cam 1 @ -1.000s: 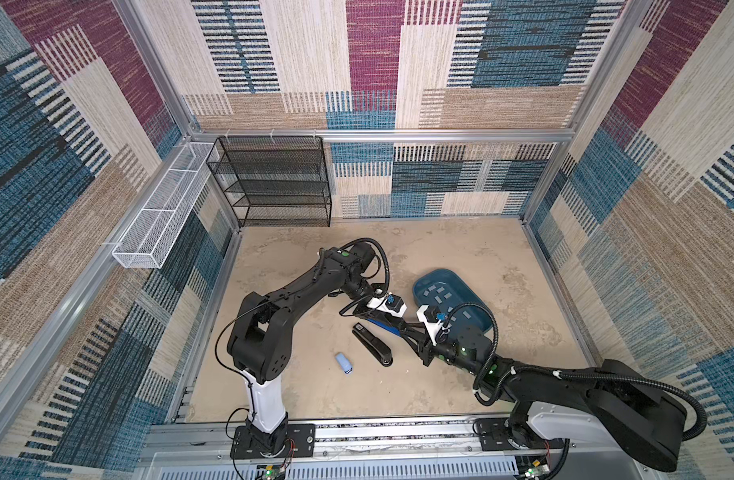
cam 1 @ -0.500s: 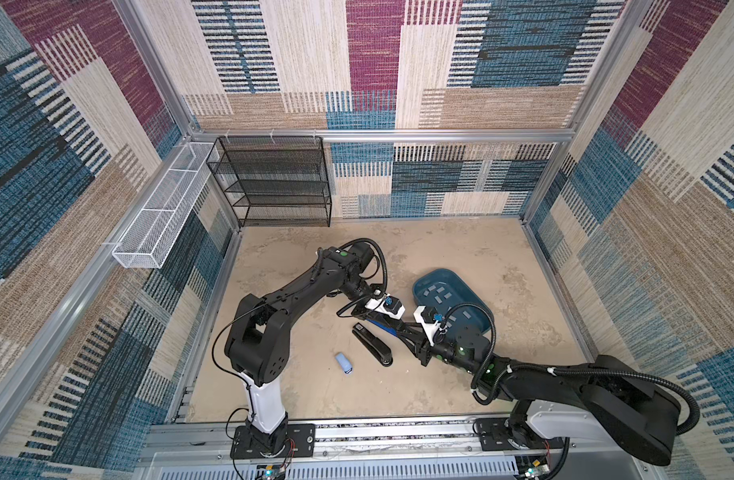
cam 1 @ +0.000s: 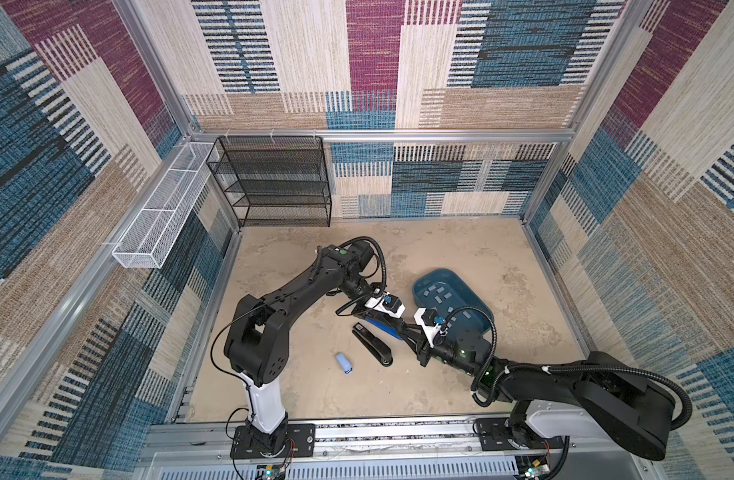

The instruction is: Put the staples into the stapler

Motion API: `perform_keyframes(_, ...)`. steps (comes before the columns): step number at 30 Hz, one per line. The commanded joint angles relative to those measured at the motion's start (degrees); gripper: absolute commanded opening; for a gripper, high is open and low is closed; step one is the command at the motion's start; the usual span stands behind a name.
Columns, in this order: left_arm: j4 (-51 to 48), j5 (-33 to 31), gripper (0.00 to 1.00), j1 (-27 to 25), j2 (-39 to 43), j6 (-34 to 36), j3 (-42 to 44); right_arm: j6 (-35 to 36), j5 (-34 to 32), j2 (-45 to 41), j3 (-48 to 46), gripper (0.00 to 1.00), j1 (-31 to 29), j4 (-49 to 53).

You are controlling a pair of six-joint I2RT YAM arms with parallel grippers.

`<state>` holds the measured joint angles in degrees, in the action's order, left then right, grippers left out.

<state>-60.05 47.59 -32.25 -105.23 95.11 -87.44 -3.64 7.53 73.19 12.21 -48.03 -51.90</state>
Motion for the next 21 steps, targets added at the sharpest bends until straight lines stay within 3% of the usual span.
perform_keyframes(1, -4.2, 8.8, 0.0, 0.3, 0.9, 4.7, -0.5, -3.1, -5.5, -0.2, -1.2, 0.16, 0.2, 3.8)
perform_keyframes(21, -4.6, 12.6, 0.0, 4.4, 2.6, 7.2, 0.3, -3.4, -8.3, 3.1, -4.7, 0.0, 0.1, 0.7)
